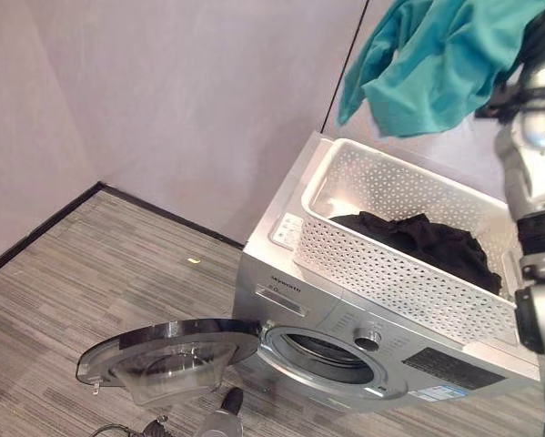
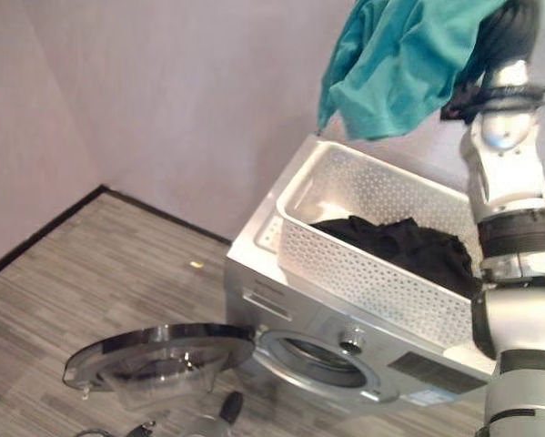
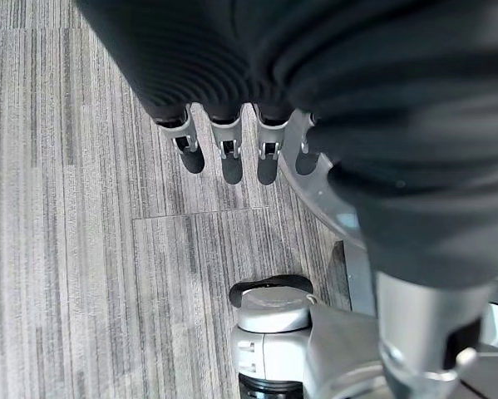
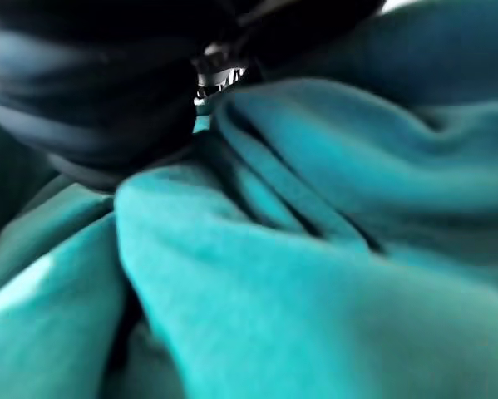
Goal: Grab the laundry basket,head to the washer,open it,put in the laundry and shut it.
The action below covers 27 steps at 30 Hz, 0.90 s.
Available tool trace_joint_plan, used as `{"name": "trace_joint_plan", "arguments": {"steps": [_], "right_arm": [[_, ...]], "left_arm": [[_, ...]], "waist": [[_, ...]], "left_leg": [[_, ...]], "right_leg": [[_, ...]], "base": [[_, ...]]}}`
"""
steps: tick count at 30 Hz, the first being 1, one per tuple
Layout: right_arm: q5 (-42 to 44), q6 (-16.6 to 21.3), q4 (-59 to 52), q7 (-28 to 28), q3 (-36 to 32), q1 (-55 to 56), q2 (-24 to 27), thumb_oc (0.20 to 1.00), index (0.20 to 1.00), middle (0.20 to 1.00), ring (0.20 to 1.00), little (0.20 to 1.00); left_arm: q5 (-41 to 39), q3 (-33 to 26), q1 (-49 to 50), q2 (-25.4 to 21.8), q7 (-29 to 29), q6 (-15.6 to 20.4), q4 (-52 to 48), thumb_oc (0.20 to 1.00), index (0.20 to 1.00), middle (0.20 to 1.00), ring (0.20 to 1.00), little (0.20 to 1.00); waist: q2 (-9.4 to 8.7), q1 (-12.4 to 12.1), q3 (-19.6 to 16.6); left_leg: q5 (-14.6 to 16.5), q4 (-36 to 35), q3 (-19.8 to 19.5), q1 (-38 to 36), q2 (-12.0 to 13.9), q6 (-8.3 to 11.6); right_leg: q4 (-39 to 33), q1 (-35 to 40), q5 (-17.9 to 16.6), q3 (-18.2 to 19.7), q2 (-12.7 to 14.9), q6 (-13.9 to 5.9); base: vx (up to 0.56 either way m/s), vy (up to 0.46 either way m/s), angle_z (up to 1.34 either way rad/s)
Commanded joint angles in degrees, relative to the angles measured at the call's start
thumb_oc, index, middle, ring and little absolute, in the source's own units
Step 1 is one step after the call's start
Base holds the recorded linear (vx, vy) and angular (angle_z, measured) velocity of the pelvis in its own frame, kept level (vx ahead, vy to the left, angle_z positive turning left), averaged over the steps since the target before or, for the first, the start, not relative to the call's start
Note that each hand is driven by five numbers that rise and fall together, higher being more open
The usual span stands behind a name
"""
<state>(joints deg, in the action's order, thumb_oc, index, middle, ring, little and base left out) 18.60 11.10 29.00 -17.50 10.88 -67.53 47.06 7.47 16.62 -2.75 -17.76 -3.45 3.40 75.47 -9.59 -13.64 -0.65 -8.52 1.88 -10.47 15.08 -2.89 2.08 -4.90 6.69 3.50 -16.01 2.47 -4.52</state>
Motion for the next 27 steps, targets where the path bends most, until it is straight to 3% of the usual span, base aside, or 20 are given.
{"name": "trace_joint_plan", "arguments": {"steps": [1, 11, 21, 25, 27], "right_arm": [[-3.3, 2.9, 0.6, -4.1, 2.2, -6.4, 1.6, 0.2, 0.2, 0.2, 0.2, 0.2], [-6.7, 2.0, 1.6, -5.7, 4.1, -9.8, 2.0, 0.2, 0.2, 0.2, 0.2, 0.2], [4.9, 6.0, -9.4, -4.0, -3.1, 1.0, -11.1, 0.2, 0.2, 0.2, 0.2, 0.2], [6.9, 6.9, -17.6, -1.9, -3.7, 5.6, -14.3, 0.2, 0.2, 0.2, 0.2, 0.2], [9.0, 7.5, -22.7, -0.6, -3.9, 8.9, -16.0, 0.2, 0.2, 0.2, 0.2, 0.2]], "left_arm": [[1.4, 5.4, -1.5, -0.7, -0.4, 0.9, 4.7, 1.0, 1.0, 1.0, 1.0, 1.0], [-0.2, 7.1, -3.0, -1.3, -0.6, 1.7, 2.3, 1.0, 1.0, 1.0, 1.0, 1.0], [-0.8, 2.0, 0.4, -0.6, -1.0, -1.2, 7.2, 1.0, 1.0, 1.0, 1.0, 1.0], [0.0, -0.2, 1.9, -0.3, -1.0, -2.2, 7.9, 1.0, 1.0, 1.0, 1.0, 1.0], [0.4, -1.1, 2.4, 0.2, -1.1, -2.3, 7.5, 1.0, 1.0, 1.0, 1.0, 1.0]], "waist": [[-0.18, -2.0, -3.7], [0.76, -2.8, -3.8], [3.25, -3.1, -1.0], [5.39, -2.1, 1.4], [6.63, -1.1, 3.1]], "left_leg": [[1.0, -4.6, 0.9, -2.9, 3.5, 2.64], [-0.7, -3.6, -3.5, -2.4, 2.9, 3.17], [-2.4, 0.3, -5.4, -1.1, 3.8, 4.88], [-3.8, 1.8, -4.4, 0.6, 5.4, 6.29], [-4.6, 2.7, -1.5, 1.9, 6.9, 6.85]], "right_leg": [[2.3, 0.9, 0.1, -2.9, 2.2, -1.64], [5.4, 2.3, 3.6, -6.6, 0.6, 0.44], [9.4, 3.0, 8.2, -7.4, -2.9, 4.37], [8.0, 2.3, 7.1, -6.4, -4.9, 5.1], [7.2, 1.7, 6.2, -6.3, -5.4, 5.19]], "base": [[-0.02, -0.014, 0.27], [-0.04, -0.017, 0.31], [-0.11, -0.051, 0.23], [-0.19, -0.08, 0.0], [-0.19, -0.053, -0.03]]}}
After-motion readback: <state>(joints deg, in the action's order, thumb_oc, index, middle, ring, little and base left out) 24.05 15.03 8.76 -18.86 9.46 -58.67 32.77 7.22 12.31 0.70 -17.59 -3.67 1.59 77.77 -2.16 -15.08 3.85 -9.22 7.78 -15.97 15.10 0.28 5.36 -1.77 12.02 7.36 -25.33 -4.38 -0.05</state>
